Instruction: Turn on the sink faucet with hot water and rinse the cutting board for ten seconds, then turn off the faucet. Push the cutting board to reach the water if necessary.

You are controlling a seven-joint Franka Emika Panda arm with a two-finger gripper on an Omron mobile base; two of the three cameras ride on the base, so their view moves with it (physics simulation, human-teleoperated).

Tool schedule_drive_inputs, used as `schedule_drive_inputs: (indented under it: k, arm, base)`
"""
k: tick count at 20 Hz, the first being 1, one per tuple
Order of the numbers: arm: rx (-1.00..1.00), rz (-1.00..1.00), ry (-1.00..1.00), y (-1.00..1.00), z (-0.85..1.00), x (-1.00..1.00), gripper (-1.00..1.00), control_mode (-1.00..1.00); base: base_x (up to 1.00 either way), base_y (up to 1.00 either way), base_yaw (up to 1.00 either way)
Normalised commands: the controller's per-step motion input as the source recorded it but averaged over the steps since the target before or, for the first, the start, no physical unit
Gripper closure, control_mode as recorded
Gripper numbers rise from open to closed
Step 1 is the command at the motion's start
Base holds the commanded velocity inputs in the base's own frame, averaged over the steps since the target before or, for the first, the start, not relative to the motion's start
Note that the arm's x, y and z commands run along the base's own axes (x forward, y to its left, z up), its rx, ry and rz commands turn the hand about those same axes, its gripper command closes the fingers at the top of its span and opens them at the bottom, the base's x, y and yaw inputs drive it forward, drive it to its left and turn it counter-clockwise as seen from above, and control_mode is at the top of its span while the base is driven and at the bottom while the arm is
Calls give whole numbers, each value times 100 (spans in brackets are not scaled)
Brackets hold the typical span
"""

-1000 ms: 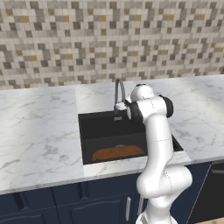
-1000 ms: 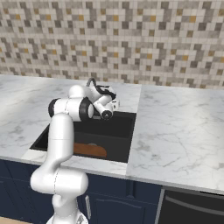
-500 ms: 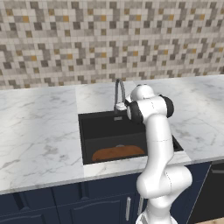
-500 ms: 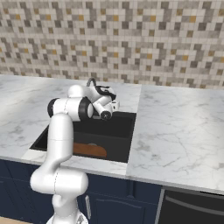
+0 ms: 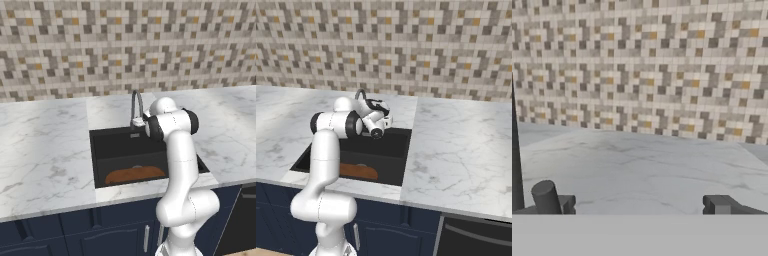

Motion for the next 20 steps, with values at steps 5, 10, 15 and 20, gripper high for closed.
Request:
schedule_drive_inputs:
  k: [5,10,15,20]
  arm:
    - [0,0,0,-86,0,-4,-100,-100]
    - [0,0,0,-91,0,-7,-100,-100]
    - [0,0,0,-87,0,-8,-100,-100]
    - [0,0,0,-84,0,-17,-100,-100]
  base:
    - [0,0,0]
    - [0,0,0]
    - [0,0,0]
    - [0,0,0]
